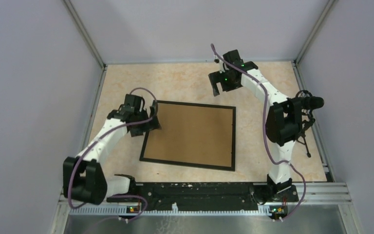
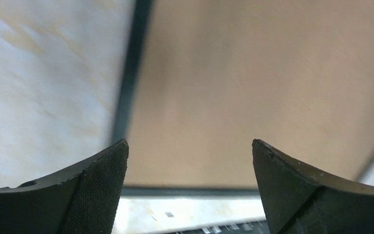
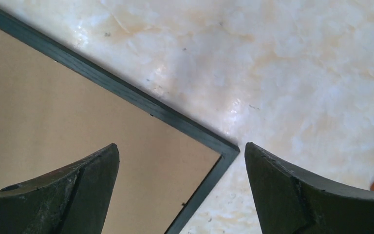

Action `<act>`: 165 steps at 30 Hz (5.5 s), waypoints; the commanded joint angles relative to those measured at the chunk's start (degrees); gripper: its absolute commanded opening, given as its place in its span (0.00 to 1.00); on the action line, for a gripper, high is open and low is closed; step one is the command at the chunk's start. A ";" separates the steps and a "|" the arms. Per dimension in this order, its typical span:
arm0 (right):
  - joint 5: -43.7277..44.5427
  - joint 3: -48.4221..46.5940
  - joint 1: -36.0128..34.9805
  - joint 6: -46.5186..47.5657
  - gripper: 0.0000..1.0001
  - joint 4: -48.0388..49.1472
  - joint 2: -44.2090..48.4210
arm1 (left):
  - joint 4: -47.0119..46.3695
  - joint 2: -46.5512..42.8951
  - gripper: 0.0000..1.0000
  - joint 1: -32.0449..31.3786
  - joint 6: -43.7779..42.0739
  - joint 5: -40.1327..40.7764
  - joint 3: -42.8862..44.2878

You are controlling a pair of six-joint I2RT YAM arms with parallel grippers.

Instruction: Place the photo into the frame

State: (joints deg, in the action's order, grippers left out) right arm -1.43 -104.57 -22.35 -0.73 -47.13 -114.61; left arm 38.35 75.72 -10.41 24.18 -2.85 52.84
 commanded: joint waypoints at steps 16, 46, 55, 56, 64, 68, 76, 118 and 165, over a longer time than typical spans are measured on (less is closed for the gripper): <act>-14.78 0.32 -0.39 10.79 0.82 7.87 -9.49 | -11.46 -18.72 0.82 -19.03 64.71 -19.20 -28.11; -28.52 53.04 0.67 -22.21 0.50 26.96 20.40 | -3.40 35.74 0.20 2.99 14.12 3.29 17.75; -27.34 59.69 -1.21 -26.50 0.61 26.35 32.06 | -6.87 44.79 0.03 3.04 3.62 -8.02 26.35; -26.18 59.50 -1.19 -26.33 0.63 26.06 32.19 | -7.54 45.23 0.02 3.03 3.59 -10.12 26.30; -18.69 55.80 -1.09 -26.37 0.68 23.28 30.80 | -10.51 47.84 0.00 1.65 4.09 -21.52 27.60; -16.62 54.15 -0.20 -25.97 0.69 20.86 31.60 | -10.00 48.82 0.00 1.43 4.51 -21.46 30.22; -11.05 52.80 6.28 -21.98 0.73 14.67 34.18 | -9.67 42.31 0.23 1.75 -2.05 -15.62 29.33; -4.59 47.31 11.01 -16.78 0.46 12.94 24.03 | -12.21 20.49 0.49 -9.38 2.57 -8.97 0.86; 6.23 37.60 1.92 -15.44 0.44 7.92 1.42 | -11.03 25.25 0.01 -10.05 -1.57 -1.91 2.58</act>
State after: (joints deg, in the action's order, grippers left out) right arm -7.77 -64.71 -14.74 -15.55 -43.88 -102.37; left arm 28.93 97.06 -20.88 26.30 -13.65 56.42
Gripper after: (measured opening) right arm 0.410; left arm 0.232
